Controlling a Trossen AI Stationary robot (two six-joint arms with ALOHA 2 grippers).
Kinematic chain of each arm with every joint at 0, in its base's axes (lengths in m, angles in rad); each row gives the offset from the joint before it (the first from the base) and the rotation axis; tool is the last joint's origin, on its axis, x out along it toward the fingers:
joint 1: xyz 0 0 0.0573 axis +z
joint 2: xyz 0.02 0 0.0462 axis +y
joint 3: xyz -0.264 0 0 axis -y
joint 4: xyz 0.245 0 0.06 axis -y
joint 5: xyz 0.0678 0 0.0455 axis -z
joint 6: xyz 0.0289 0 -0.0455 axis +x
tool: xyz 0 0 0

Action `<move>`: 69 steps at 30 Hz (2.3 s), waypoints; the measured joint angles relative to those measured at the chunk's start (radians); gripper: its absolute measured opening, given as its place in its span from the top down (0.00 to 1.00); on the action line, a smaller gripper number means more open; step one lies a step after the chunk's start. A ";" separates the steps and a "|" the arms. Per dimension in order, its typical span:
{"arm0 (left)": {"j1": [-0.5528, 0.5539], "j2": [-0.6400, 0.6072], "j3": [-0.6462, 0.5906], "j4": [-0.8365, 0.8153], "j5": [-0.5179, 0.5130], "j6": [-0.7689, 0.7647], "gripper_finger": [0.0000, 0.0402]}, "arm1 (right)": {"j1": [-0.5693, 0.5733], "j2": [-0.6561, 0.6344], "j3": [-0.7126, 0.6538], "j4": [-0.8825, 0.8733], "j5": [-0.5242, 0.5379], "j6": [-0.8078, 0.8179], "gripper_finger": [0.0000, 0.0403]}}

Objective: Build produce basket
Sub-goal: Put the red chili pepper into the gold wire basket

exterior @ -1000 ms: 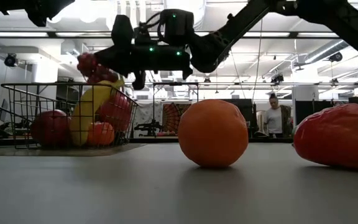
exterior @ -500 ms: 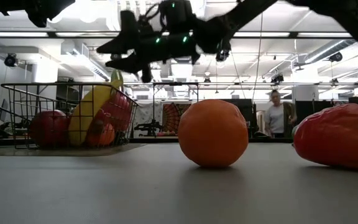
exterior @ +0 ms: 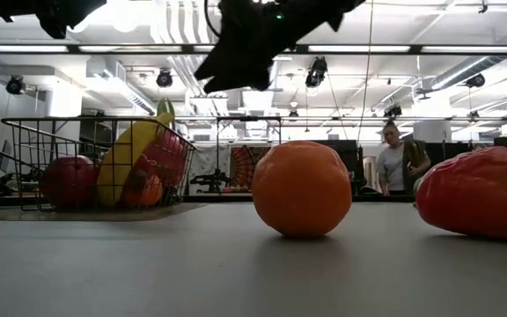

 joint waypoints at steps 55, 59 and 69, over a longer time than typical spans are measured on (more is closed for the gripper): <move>0.000 0.026 -0.011 0.025 -0.008 0.007 0.19 | 0.258 -0.161 -0.452 -0.963 -0.337 1.217 0.38; 0.000 0.026 -0.011 0.025 -0.008 0.008 0.19 | 0.255 -0.160 -0.494 -0.872 -0.333 1.217 0.40; 0.000 0.026 -0.011 0.024 -0.008 0.030 0.19 | 0.252 -0.160 -0.526 -0.810 -0.273 1.229 0.56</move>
